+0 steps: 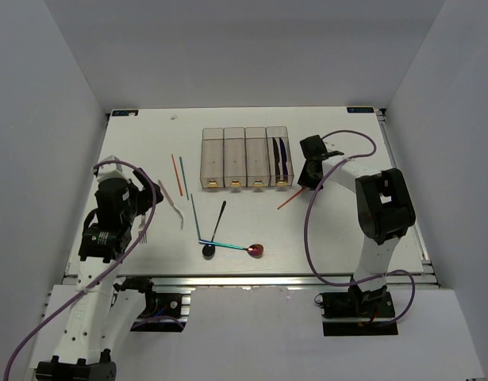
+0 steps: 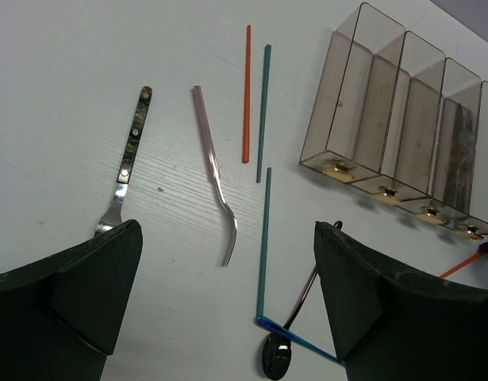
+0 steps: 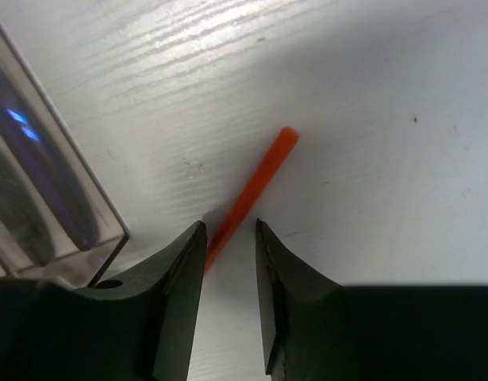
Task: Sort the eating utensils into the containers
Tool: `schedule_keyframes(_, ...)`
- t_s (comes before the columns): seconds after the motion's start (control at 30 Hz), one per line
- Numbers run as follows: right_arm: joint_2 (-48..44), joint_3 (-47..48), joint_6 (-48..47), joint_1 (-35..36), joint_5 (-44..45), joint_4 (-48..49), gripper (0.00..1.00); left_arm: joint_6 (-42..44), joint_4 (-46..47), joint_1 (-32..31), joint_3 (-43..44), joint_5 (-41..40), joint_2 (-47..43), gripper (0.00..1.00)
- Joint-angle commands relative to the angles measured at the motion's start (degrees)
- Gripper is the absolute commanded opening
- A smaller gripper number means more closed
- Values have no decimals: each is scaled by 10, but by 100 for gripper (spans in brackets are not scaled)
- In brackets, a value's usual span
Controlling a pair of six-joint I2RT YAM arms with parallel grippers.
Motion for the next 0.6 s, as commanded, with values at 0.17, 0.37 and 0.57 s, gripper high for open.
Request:
schedule_keyframes(0.17,29,-4,23,4,27,0,21,2,5,2,-1,6,-11,98)
schedule_keyframes(0.37,17,-29,23,2,17,-1,16,2,6,2,-1,6,-13,98)
schedule_keyframes(0.57,-17,-77,11,-6,-9,20,0,3,6,3,-1,7,-15,98)
